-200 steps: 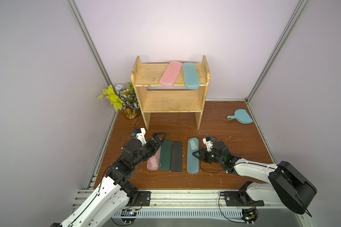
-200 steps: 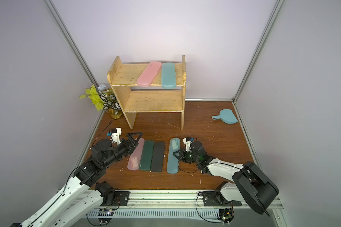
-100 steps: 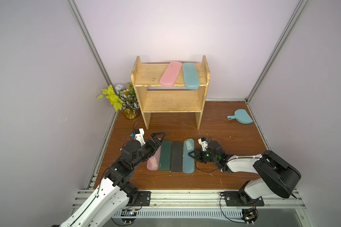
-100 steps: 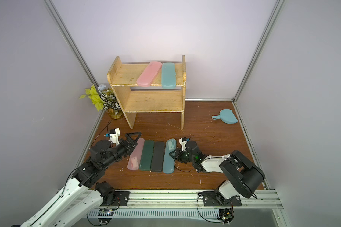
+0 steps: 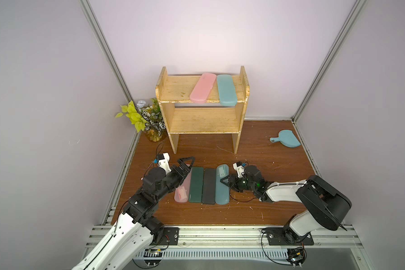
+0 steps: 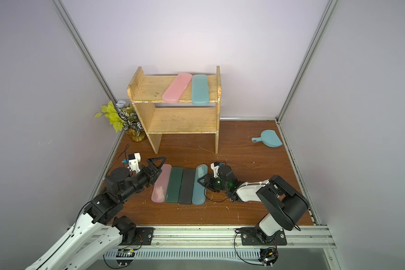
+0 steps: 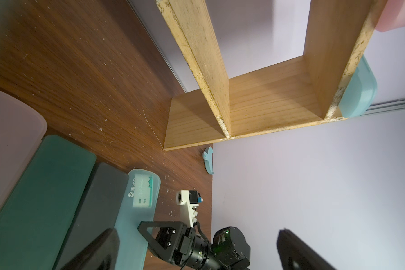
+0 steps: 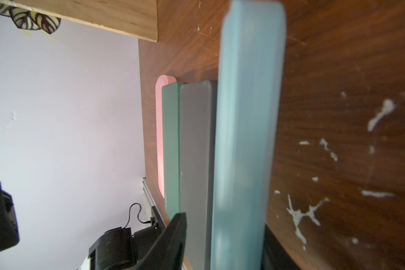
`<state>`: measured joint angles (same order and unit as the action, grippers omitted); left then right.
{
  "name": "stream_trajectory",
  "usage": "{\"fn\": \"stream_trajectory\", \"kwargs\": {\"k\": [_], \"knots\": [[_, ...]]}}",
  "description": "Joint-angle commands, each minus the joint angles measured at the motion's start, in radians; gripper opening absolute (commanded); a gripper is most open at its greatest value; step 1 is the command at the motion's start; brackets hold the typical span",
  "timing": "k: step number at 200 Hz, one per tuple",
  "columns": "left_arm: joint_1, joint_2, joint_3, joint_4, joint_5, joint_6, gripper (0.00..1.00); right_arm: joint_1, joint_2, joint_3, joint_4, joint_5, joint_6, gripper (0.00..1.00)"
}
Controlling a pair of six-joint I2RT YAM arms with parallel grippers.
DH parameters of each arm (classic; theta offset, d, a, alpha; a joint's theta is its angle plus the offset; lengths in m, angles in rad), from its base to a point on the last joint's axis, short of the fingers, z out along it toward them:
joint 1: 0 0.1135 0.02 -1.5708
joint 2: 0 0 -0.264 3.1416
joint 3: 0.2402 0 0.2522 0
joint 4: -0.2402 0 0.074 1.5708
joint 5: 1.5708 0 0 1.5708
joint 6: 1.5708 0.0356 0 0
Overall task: Remove the pencil cases from the shelf
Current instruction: Place the pencil case at the center of the board, then pick up the pencil case from the shelf.
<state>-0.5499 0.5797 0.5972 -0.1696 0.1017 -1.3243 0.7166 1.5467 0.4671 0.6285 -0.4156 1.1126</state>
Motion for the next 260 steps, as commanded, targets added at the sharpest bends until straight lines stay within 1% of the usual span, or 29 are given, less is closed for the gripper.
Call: {"fn": "stream_trajectory", "kwargs": {"k": [1,19,34,49,53,68,91,105,127,140,158,178,191,213,260], "knots": [[0.010,0.007,-0.001,0.014,-0.013,0.004,0.99,0.003,-0.037,0.043,-0.069,0.015,-0.033,0.58],[0.009,0.022,0.012,0.026,-0.013,0.007,0.99,0.004,-0.061,0.060,-0.147,0.043,-0.056,0.63],[0.009,0.040,0.029,0.036,-0.011,0.013,0.99,0.004,-0.085,0.073,-0.222,0.075,-0.076,0.71],[0.010,0.060,0.050,0.047,-0.010,0.016,0.99,0.003,-0.113,0.076,-0.275,0.092,-0.092,0.74],[0.009,0.066,0.056,0.050,-0.009,0.016,0.99,0.003,-0.121,0.076,-0.289,0.123,-0.094,0.75],[0.010,0.089,0.084,0.059,-0.010,0.021,0.99,-0.001,-0.147,0.072,-0.326,0.150,-0.101,0.78],[0.010,0.135,0.149,0.072,-0.009,0.033,0.99,-0.007,-0.184,0.061,-0.362,0.175,-0.108,0.83],[0.010,0.169,0.192,0.076,-0.008,0.044,0.99,-0.009,-0.208,0.055,-0.383,0.188,-0.114,0.89],[0.010,0.235,0.266,0.085,0.002,0.054,0.99,-0.018,-0.246,0.051,-0.416,0.200,-0.132,0.93],[0.009,0.276,0.312,0.097,0.010,0.061,0.99,-0.024,-0.273,0.061,-0.452,0.206,-0.150,0.99],[0.011,0.339,0.387,0.105,0.015,0.069,0.99,-0.035,-0.321,0.076,-0.485,0.202,-0.190,0.99],[0.013,0.402,0.457,0.133,0.018,0.066,0.99,-0.038,-0.410,0.086,-0.510,0.241,-0.234,0.99],[0.015,0.434,0.482,0.170,0.014,0.050,0.99,-0.044,-0.473,0.079,-0.510,0.266,-0.242,0.99],[0.017,0.479,0.516,0.244,-0.002,0.012,1.00,-0.059,-0.557,0.082,-0.519,0.265,-0.245,0.99],[0.026,0.557,0.619,0.291,-0.086,-0.005,0.92,-0.064,-0.649,0.133,-0.578,0.282,-0.269,0.99]]}}
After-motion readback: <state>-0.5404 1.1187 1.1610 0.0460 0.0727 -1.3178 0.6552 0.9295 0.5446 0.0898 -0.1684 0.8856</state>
